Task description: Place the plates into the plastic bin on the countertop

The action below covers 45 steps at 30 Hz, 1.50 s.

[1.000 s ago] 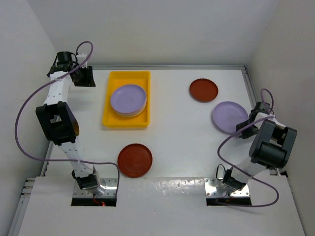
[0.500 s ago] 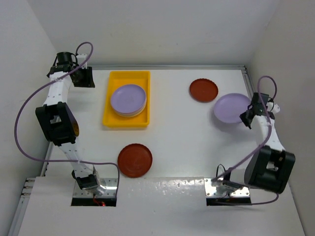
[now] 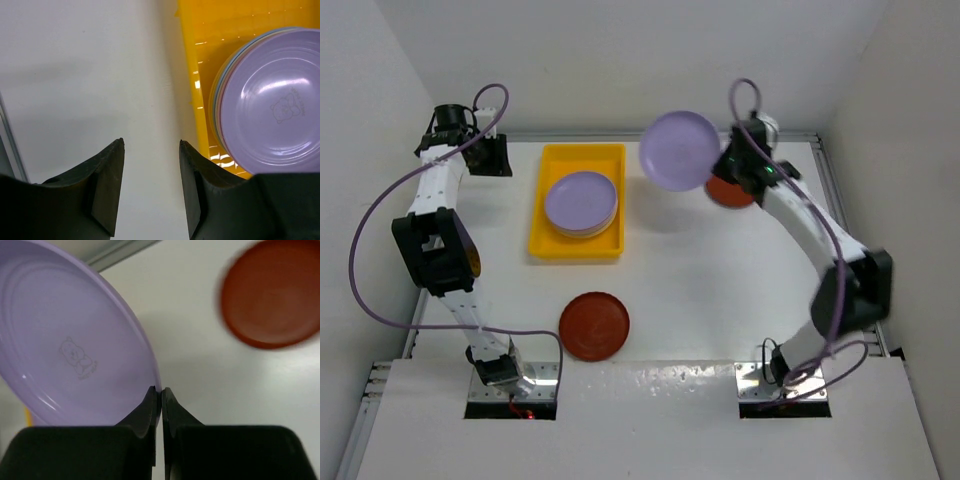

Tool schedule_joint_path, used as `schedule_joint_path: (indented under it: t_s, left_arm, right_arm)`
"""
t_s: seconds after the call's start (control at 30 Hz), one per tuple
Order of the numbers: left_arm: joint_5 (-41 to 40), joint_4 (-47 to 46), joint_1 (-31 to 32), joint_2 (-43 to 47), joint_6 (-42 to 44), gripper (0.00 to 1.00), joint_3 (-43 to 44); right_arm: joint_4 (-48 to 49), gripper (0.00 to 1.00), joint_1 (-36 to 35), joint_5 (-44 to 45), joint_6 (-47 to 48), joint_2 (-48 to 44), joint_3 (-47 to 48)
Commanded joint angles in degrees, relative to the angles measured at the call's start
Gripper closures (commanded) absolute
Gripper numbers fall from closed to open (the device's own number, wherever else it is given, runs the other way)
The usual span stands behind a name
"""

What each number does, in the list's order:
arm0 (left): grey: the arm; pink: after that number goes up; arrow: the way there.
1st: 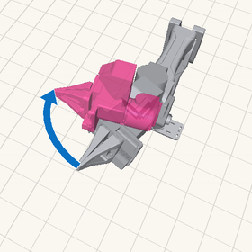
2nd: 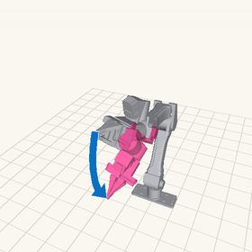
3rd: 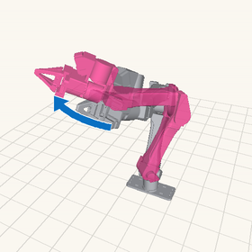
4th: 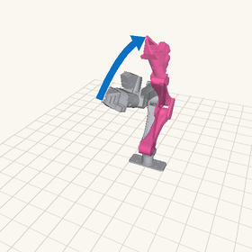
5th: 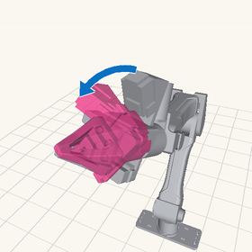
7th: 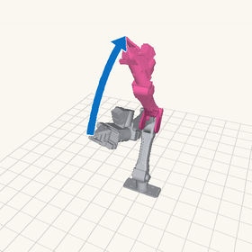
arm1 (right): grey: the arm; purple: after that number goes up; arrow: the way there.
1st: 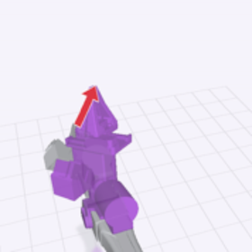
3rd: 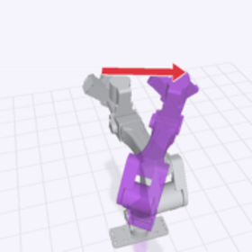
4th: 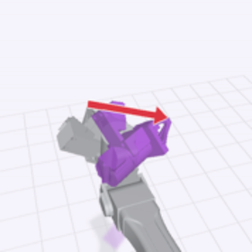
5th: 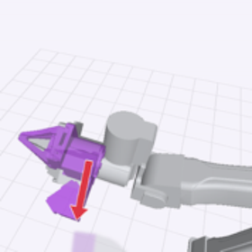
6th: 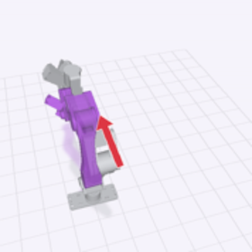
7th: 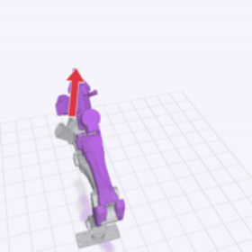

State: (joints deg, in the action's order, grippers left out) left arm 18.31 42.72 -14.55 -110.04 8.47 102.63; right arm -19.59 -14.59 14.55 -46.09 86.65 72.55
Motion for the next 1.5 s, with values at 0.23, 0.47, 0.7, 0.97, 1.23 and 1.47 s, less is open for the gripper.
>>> schedule_joint_path:
  t_s: [0.23,0.47,0.7,0.97,1.23,1.47]
  left_arm:
    - [-1.2,-1.1,-0.8,4.3,1.2,0.49,-3.2]
    - [-0.6,-1.6,-1.9,4.3,1.2,0.49,-3.8]
    - [0.4,-1.6,-1.9,4.3,1.2,0.49,-3.8]
    - [0.4,-1.6,-1.9,4.3,1.7,0.49,-3.8]
    - [0.9,-1.6,-1.9,4.3,1.7,0.49,-3.8]
    - [0.4,-1.6,-1.9,5.4,1.7,0.49,-4.3]
  right_arm:
    - [-16.5,1.00,-14.2,-18.6,2.1,46.6,59.5]
    - [-10.5,1.00,-19.6,-17.1,1.9,47.0,51.5]
    - [-10.5,1.00,-20.6,-14.7,2.0,47.9,50.2]
    - [-10.7,0.78,-20.8,-11.0,4.3,48.6,49.5]
    - [-10.0,0.82,-22.1,-11.7,7.1,49.0,49.5]
    - [-9.8,0.90,-22.4,-11.6,5.9,50.4,49.4]
